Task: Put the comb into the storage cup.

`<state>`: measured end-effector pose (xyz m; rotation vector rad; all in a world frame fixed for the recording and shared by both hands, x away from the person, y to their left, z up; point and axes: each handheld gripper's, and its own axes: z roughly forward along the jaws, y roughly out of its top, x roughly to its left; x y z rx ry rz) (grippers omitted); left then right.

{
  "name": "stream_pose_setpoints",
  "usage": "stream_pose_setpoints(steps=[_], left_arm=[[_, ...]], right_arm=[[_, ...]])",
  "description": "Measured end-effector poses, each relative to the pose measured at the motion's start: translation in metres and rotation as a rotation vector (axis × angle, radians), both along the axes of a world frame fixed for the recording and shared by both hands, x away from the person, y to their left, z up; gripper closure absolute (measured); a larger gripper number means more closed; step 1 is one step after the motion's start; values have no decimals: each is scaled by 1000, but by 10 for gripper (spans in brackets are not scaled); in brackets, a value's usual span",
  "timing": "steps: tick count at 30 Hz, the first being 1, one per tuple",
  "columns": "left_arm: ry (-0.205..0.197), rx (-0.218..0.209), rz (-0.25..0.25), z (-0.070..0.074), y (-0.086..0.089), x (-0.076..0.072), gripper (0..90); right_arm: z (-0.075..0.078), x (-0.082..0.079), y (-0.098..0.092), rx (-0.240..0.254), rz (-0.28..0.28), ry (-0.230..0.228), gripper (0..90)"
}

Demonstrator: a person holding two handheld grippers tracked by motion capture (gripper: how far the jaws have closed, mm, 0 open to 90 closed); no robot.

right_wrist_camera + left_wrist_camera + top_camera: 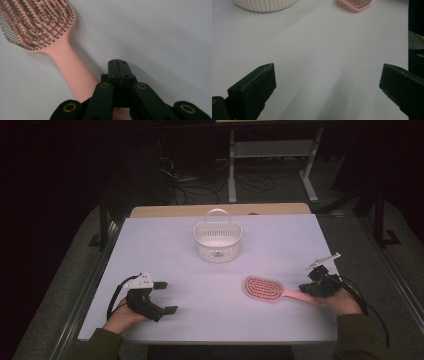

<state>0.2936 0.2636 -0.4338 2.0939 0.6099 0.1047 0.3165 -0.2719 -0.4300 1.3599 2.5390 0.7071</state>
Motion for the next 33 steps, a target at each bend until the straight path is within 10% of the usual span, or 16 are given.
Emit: stream_pose_setpoints(steps=[33], left_arm=[[-1,3,-5,0,-1,0,4]], right_arm=[[2,-39,10,25,84,14,895]])
